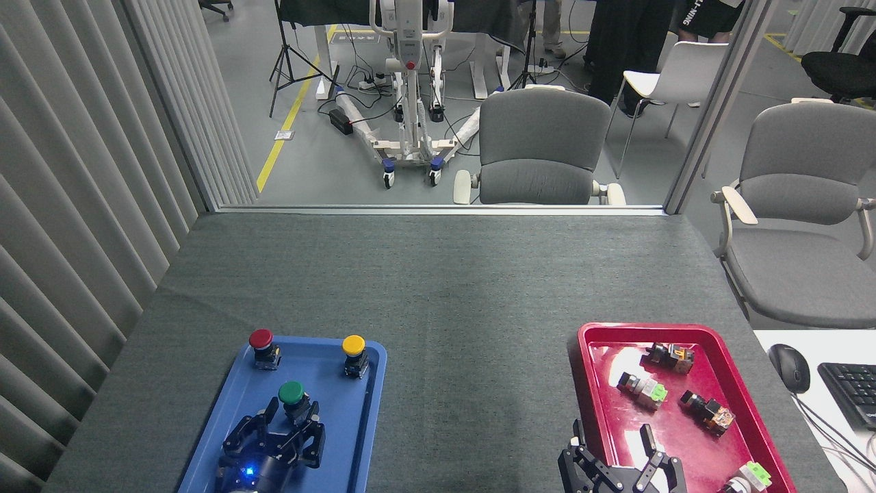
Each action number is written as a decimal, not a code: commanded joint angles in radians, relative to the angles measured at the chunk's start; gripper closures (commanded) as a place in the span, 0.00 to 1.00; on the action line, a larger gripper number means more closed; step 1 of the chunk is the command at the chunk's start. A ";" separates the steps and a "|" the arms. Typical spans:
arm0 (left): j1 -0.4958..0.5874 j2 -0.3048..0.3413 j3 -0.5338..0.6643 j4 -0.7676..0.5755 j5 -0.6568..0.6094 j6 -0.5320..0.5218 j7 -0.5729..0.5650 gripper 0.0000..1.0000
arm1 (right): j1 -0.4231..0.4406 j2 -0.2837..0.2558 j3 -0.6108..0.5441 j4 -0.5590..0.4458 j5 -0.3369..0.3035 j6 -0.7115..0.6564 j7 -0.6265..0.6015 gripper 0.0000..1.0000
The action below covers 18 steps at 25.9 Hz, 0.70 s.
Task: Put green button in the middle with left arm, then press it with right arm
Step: 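Move the left gripper over the green button and close on it, then lift the green button off the blue tray toward the table middle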
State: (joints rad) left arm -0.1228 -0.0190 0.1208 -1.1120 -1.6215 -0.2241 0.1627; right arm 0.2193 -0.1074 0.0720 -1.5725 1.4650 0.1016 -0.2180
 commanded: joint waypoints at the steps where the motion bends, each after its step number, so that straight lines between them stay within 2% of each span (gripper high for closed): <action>1: 0.002 0.001 -0.003 0.009 0.000 -0.009 0.037 0.76 | 0.000 0.000 0.000 0.000 0.000 0.003 0.003 0.01; 4: 0.005 0.034 -0.073 0.009 -0.006 -0.011 0.043 0.97 | 0.000 0.000 0.000 0.002 0.000 0.003 0.002 0.01; 5: 0.003 0.051 -0.096 0.009 -0.006 -0.011 0.044 1.00 | 0.000 0.000 0.000 0.002 0.000 0.003 0.002 0.01; 9: 0.009 0.059 -0.119 -0.028 -0.001 -0.014 0.058 1.00 | 0.000 0.000 0.000 0.002 -0.002 0.000 -0.001 0.01; 15: 0.063 0.039 -0.125 -0.266 0.014 -0.101 0.057 1.00 | -0.002 0.002 0.002 0.002 -0.002 -0.005 -0.004 0.01; 18: 0.058 -0.016 -0.237 -0.285 0.017 -0.187 0.041 1.00 | 0.000 0.003 0.002 0.002 -0.002 -0.005 -0.003 0.01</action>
State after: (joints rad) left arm -0.0672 0.0027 -0.0385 -1.3555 -1.6080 -0.3411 0.2182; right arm 0.2184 -0.1053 0.0729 -1.5708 1.4634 0.0979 -0.2192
